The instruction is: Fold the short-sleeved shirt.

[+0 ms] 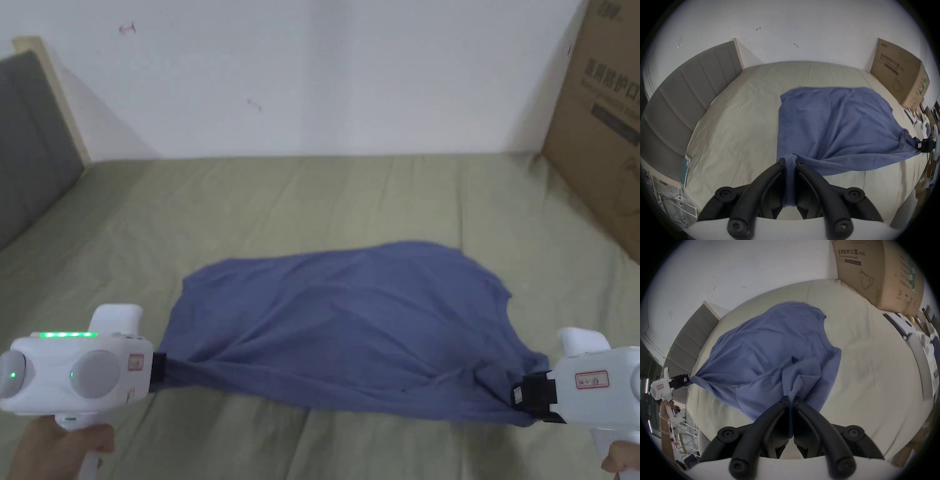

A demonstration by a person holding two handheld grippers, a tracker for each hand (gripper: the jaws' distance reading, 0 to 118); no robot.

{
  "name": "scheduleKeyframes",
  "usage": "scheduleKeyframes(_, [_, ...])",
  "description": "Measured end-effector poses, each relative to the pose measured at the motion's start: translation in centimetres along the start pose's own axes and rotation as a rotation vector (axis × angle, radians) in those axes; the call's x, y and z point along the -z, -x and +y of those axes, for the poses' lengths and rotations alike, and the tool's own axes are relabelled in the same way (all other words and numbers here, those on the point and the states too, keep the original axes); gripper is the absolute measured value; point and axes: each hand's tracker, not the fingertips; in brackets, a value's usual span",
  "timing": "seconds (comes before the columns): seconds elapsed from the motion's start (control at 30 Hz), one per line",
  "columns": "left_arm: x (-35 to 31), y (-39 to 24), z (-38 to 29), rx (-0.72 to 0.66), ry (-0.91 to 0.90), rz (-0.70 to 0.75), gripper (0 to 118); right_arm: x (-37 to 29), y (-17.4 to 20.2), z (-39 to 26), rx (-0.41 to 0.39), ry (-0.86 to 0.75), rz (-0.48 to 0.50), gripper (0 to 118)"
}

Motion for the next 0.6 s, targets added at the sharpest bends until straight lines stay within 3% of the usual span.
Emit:
scheduleKeyframes(0.17, [-3.2,0.7,-8.4,0.111,0.047,0.047,6,-2.4,-0.8,-8.6,0.0,0.057,0.006,3])
scheduleKeyframes(0.33, [-3.9,2.1,-14.6,0.016,0.122,0.014,6,-3.4,-1.4,-13.7,0.006,0.087,-0.001,3])
scheduleKeyframes(0.5, [-3.0,1.8,-16.9,0.025,0.131,0.022,11,-3.3,-1.5,-14.4,-0.002,0.067,0.014,7])
scheduleKeyframes(0.53, [-3.1,1.7,-17.0,0.025,0.13,0.034,27,-3.6,-1.3,-14.3,-0.006,0.062,0.014,25])
scheduleKeyframes(0.6, [-3.5,1.9,-16.9,0.013,0.134,0.033,58,-4.2,-1.2,-14.1,-0.026,0.044,-0.001,76])
